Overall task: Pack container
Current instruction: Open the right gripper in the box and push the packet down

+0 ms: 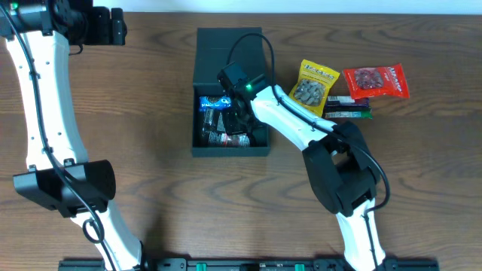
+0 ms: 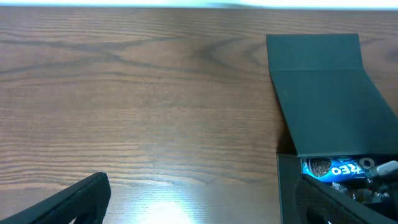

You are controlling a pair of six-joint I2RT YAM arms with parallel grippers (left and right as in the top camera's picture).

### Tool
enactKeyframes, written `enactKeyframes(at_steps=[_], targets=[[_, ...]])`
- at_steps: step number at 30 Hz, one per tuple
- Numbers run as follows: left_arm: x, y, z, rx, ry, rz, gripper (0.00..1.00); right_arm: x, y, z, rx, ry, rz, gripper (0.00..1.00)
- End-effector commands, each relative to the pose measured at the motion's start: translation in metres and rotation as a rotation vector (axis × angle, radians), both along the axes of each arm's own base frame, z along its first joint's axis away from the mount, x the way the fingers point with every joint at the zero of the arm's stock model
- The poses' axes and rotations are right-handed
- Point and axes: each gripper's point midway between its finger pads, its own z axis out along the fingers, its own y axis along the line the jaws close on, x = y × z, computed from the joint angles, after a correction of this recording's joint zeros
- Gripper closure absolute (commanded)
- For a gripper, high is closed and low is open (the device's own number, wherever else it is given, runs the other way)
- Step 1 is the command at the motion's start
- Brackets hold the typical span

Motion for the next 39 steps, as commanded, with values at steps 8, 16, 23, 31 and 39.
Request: enactKeyframes(at_steps=[8, 16, 23, 31, 39], targets=[[-0.006, 0.0, 0.009, -0.008, -0.014, 0.007, 0.05, 0.013, -0.014, 0.05, -0.053, -0.12, 0.11, 0.99], [-0.006, 0.0, 0.009, -0.007, -0.014, 0.006, 0.05, -0.003, -0.023, 0.025, -0.093, -0.058, 0.125, 0.99], [-0.006, 0.0, 0.009, -0.007, -0.014, 0.006, 0.04, -0.008, -0.027, -0.007, -0.124, -0.01, 0.135, 0.99], [-0.006, 0.0, 0.009, -0.007, -0.014, 0.007, 0.04, 0.008, -0.018, 0.005, -0.092, -0.069, 0.153, 0.99], [-0.006, 0.0, 0.009, -0.007, -0.014, 0.006, 0.05, 0.042, 0.009, 0.05, 0.004, -0.232, 0.188, 0.99]])
